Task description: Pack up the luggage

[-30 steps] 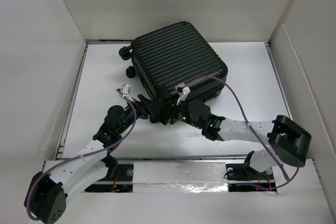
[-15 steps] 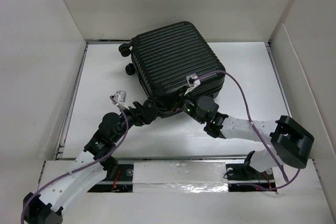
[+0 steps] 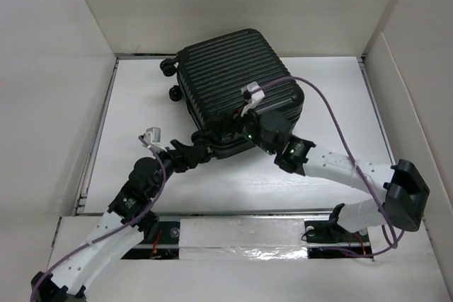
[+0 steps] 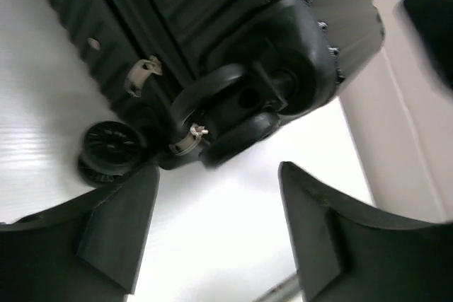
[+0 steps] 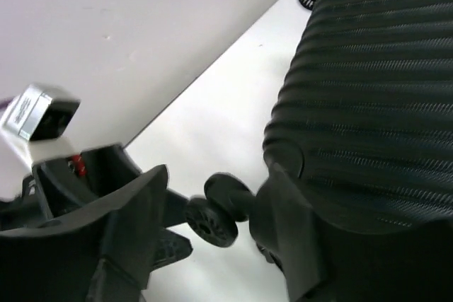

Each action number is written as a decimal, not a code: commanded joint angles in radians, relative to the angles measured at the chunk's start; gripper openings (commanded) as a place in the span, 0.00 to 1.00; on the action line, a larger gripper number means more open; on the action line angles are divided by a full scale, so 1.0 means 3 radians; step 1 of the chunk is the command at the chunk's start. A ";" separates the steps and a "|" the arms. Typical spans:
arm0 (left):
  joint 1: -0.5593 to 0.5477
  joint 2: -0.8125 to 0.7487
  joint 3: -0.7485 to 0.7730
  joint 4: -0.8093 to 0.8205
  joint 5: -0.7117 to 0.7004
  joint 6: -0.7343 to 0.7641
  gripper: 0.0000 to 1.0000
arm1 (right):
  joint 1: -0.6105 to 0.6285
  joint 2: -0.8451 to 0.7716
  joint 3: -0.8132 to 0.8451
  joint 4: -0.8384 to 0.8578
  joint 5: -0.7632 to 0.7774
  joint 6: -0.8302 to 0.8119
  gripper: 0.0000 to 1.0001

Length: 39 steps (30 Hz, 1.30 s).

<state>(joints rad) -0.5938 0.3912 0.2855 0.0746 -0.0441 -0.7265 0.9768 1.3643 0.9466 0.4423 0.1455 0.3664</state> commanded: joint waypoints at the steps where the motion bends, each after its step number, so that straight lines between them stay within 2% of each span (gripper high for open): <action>1: 0.0016 -0.0337 -0.0118 -0.0268 -0.0420 -0.0073 0.63 | 0.0032 -0.0023 0.0672 -0.1144 0.0225 -0.0718 0.70; 3: 0.0016 -0.0657 -0.0190 -0.0483 -0.0482 -0.0125 0.47 | 0.0032 0.0034 0.0776 -0.1336 0.0180 -0.0842 0.74; 4: 0.0016 -0.0781 -0.0220 -0.0626 -0.0497 -0.0130 0.24 | 0.0032 0.0034 0.0787 -0.1387 0.0169 -0.0889 0.74; 5: 0.0016 -0.0889 -0.0322 -0.0627 -0.0462 -0.0135 0.17 | 0.0032 0.0018 0.0751 -0.1372 0.0149 -0.0894 0.69; 6: -0.0025 -0.1042 -0.0394 -0.0546 -0.0335 -0.0079 0.14 | 0.0032 -0.0022 0.0716 -0.1342 0.0073 -0.0894 0.61; 7: -0.0025 -0.1058 -0.0480 -0.0479 -0.0227 -0.0084 0.08 | 0.0032 -0.0038 0.0650 -0.1266 0.0017 -0.0889 0.32; 8: -0.0025 -0.1038 -0.0527 -0.0474 -0.0196 -0.0114 0.03 | 0.0032 -0.0043 0.0629 -0.1224 -0.0045 -0.0889 0.20; 10: -0.0025 -0.0773 -0.0629 -0.0261 -0.0028 -0.0079 0.00 | 0.0032 -0.0038 0.0608 -0.1158 -0.0173 -0.0894 0.07; 12: -0.0025 -0.0351 -0.0747 0.0087 0.0050 -0.0012 0.00 | 0.0063 0.0003 0.0659 -0.1198 -0.0290 -0.0940 0.04; 13: -0.0025 -0.0191 -0.0757 0.0377 0.0024 0.0018 0.00 | 0.0098 0.0064 0.0694 -0.1244 -0.0346 -0.0981 0.08; 14: -0.0025 -0.0048 -0.0742 0.0547 0.0019 0.0044 0.02 | 0.0098 0.0100 0.0730 -0.1265 -0.0393 -0.1092 0.24; 15: -0.0061 0.0253 -0.0732 0.0721 0.0009 0.0069 0.09 | 0.0154 0.0141 0.0847 -0.1305 -0.0403 -0.1144 0.34; 16: -0.0061 0.0397 -0.0717 0.1042 -0.0006 0.0105 0.25 | 0.0215 0.0247 0.0929 -0.1437 -0.0398 -0.1317 0.45; 17: -0.0061 0.0530 -0.0671 0.1187 -0.0017 0.0126 0.31 | 0.0216 0.0309 0.1021 -0.1515 -0.0408 -0.1430 0.59; 18: -0.0061 0.0775 -0.0645 0.1300 -0.0022 0.0151 0.36 | 0.0272 0.0376 0.1128 -0.1652 -0.0510 -0.1568 0.63; 19: -0.0061 0.0888 -0.0630 0.1539 -0.0022 0.0177 0.41 | 0.0303 0.0452 0.1352 -0.1886 -0.0612 -0.1706 0.66; 22: -0.0061 0.1261 -0.0594 0.1867 -0.0037 0.0243 0.42 | 0.0334 0.0688 0.1614 -0.2225 -0.0873 -0.2415 0.67; 24: -0.0061 0.1420 -0.0604 0.1985 0.0009 0.0238 0.42 | 0.0334 0.0785 0.1768 -0.2317 -0.0904 -0.2662 0.70; 25: -0.0061 0.1437 -0.0614 0.2042 0.0039 0.0213 0.41 | 0.0303 0.0831 0.1865 -0.2566 -0.0904 -0.2759 0.72; 29: -0.0061 0.1299 -0.0773 0.2053 0.0070 0.0116 0.40 | 0.0221 0.1046 0.2351 -0.3105 -0.1200 -0.3219 0.87; 32: -0.0061 0.1069 -0.0798 0.1884 0.0050 0.0121 0.39 | 0.0180 0.1332 0.2765 -0.3610 -0.1528 -0.3460 0.89; 36: -0.0061 0.0864 -0.0809 0.1771 0.0085 0.0111 0.39 | 0.0144 0.1812 0.3302 -0.4173 -0.1375 -0.3614 0.90; 39: -0.0061 0.0879 -0.0819 0.1664 0.0126 0.0065 0.39 | 0.0078 0.2145 0.3701 -0.4649 -0.1482 -0.3757 0.91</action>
<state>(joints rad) -0.6086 0.6598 0.0597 0.5804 -0.0280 -0.6941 1.0172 1.9434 1.9816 -0.7338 -0.2592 -0.6796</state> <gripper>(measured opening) 0.395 0.908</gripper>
